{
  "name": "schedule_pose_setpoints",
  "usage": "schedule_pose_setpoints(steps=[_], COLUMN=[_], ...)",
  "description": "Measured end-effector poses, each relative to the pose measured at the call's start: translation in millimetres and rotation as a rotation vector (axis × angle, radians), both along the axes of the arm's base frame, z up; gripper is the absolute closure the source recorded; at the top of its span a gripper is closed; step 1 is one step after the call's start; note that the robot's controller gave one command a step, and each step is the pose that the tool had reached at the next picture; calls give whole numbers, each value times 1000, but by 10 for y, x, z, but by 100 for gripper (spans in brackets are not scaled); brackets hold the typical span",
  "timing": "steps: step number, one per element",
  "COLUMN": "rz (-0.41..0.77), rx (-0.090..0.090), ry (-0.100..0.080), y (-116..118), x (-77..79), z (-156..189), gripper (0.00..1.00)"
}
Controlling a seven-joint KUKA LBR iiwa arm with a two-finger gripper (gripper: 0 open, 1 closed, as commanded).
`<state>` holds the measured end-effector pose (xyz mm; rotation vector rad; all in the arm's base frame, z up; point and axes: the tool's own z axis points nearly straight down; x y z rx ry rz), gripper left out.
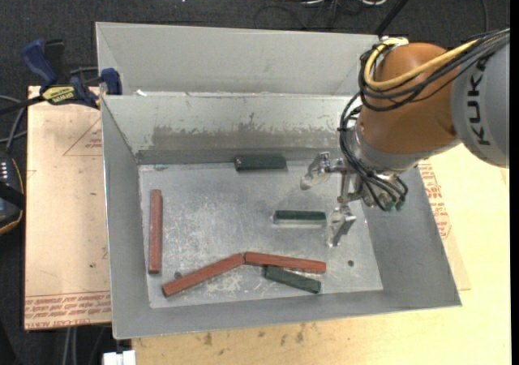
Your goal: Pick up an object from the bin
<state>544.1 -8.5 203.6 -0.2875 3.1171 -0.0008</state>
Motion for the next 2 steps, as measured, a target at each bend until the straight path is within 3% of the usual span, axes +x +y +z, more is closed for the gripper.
schedule_pose_setpoints(steps=[1,2], rz=[12,12], rx=[5,4], ry=[-24,-24], y=[-5,-5], x=[384,383], z=[-1202,-1202], gripper=[100,100])
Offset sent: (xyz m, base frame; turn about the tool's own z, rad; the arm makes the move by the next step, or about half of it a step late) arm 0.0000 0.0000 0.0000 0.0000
